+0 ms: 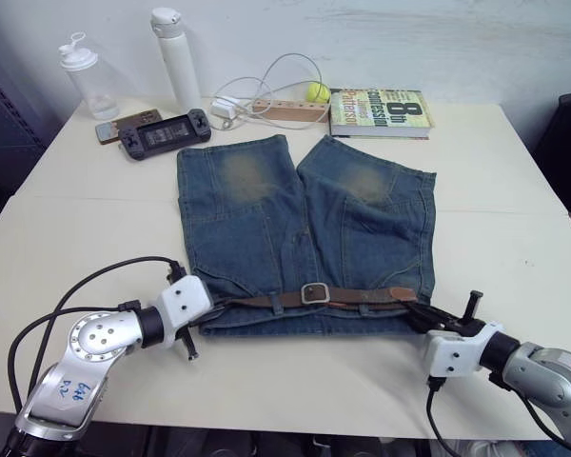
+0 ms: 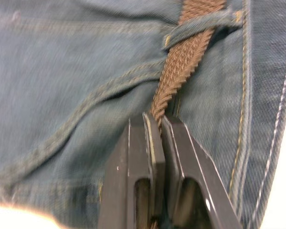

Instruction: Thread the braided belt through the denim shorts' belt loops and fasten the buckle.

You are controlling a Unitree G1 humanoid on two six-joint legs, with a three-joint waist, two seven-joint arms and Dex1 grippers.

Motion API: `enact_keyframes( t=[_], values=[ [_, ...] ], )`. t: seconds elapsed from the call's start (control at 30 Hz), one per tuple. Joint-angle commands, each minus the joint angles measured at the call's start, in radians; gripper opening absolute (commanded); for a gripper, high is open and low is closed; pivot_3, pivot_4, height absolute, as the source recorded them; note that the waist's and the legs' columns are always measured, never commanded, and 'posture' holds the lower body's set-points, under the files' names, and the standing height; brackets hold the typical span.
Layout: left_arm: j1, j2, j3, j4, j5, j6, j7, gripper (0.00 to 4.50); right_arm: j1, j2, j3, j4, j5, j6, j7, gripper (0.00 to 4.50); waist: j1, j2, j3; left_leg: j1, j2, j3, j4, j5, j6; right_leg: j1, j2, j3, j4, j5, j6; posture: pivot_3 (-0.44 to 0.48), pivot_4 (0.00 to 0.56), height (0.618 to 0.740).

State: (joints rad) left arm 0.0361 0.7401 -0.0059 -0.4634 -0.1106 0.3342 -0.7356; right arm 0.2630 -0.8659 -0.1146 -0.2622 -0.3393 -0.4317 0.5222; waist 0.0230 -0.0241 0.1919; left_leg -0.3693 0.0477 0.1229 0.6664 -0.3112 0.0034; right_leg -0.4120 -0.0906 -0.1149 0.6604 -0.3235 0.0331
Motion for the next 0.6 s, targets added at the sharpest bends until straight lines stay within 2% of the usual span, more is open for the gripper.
enact_keyframes(
  t=[0.03,0.3,0.53,0.6],
  values=[
    [0.083,0.052,0.166,0.051,-0.068,0.107,-0.029,0.00,0.006,-0.047,-0.059,0.182,-0.053,-0.048,-0.064,0.02,0.000,0.000,0.000,0.000,0.000,0.000,0.000,0.000,0.000,0.000,0.000,0.000,0.000,0.000,0.000,0.000,0.150,0.703],
    [0.140,0.056,0.197,0.046,-0.105,0.133,-0.035,0.00,-0.034,-0.048,-0.040,0.225,-0.049,-0.057,-0.078,0.02,-0.002,0.000,0.000,0.000,0.000,0.000,0.000,0.002,-0.004,0.000,0.000,0.000,0.000,0.000,0.000,0.000,0.150,0.703],
    [0.142,0.019,0.168,0.010,-0.196,0.127,-0.078,0.00,-0.045,-0.033,-0.017,0.197,-0.016,-0.099,-0.069,0.02,-0.001,-0.001,-0.001,0.000,0.000,0.000,0.000,0.002,-0.004,0.000,0.000,0.000,0.000,0.000,0.000,0.000,0.150,0.703],
    [0.130,0.000,0.149,-0.013,-0.250,0.172,-0.088,0.83,-0.038,-0.047,-0.010,0.176,0.061,-0.174,-0.041,0.83,-0.001,-0.001,-0.001,0.000,0.000,0.000,0.000,0.002,-0.004,0.000,0.000,0.000,0.000,0.000,0.000,0.000,0.150,0.703]
  ],
)
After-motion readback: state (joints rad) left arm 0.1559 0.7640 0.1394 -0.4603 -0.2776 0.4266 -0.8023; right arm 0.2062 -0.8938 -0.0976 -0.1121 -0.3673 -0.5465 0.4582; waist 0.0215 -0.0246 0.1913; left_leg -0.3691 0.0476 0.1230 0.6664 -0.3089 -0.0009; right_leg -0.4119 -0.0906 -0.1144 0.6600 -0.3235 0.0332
